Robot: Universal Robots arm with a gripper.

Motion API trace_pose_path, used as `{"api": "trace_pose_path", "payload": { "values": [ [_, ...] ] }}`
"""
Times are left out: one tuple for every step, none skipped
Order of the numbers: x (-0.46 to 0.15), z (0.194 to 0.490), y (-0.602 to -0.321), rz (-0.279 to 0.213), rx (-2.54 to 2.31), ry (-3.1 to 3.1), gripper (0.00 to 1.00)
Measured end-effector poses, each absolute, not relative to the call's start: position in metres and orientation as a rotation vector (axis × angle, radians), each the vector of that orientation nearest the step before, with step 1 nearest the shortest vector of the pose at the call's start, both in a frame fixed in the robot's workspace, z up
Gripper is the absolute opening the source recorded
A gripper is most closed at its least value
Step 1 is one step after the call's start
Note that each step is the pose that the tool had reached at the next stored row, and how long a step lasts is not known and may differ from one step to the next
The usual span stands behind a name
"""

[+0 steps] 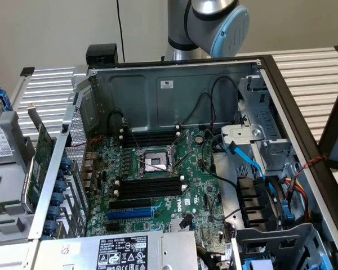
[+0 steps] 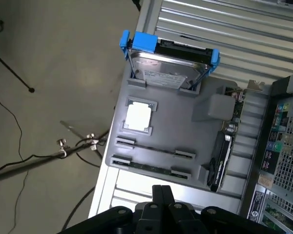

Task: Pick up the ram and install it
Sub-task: 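Pick up the ram and move it above insertion slot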

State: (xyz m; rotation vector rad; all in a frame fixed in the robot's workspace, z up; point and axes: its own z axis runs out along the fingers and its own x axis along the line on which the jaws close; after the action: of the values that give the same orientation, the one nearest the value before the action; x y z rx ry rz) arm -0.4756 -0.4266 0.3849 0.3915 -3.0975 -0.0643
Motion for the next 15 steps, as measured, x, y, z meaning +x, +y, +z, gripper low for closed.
{"api": "trace_pose_path", "payload": {
  "values": [
    [-0.4756,0.3848,-0.4266,-0.064,0.420,-3.094,0.11],
    [-0.4756,0.3848,-0.4266,-0.064,0.447,-3.090,0.11],
    [-0.4756,0.3848,-0.4266,-0.063,0.475,-3.086,0.11],
    [-0.4756,0.3848,-0.4266,-0.063,0.503,-3.081,0.11],
    [-0.4756,0.3847,-0.4266,-0.062,0.533,-3.076,0.11],
    [-0.4756,0.3847,-0.4266,-0.062,0.561,-3.072,0.11],
    [-0.4756,0.3846,-0.4266,-0.062,0.588,-3.067,0.11],
    [-0.4756,0.3846,-0.4266,-0.061,0.614,-3.062,0.11],
    [-0.4756,0.3846,-0.4266,-0.061,0.638,-3.058,0.11],
    [-0.4756,0.3846,-0.4266,-0.060,0.663,-3.053,0.11],
    [-0.4756,0.3846,-0.4266,-0.060,0.686,-3.048,0.11],
    [-0.4756,0.3846,-0.4266,-0.059,0.713,-3.043,0.11],
    [-0.4756,0.3846,-0.4266,-0.058,0.739,-3.037,0.11],
    [-0.4756,0.3846,-0.4266,-0.058,0.765,-3.031,0.11],
    [-0.4756,0.3845,-0.4266,-0.057,0.791,-3.026,0.11]
  ]
}}
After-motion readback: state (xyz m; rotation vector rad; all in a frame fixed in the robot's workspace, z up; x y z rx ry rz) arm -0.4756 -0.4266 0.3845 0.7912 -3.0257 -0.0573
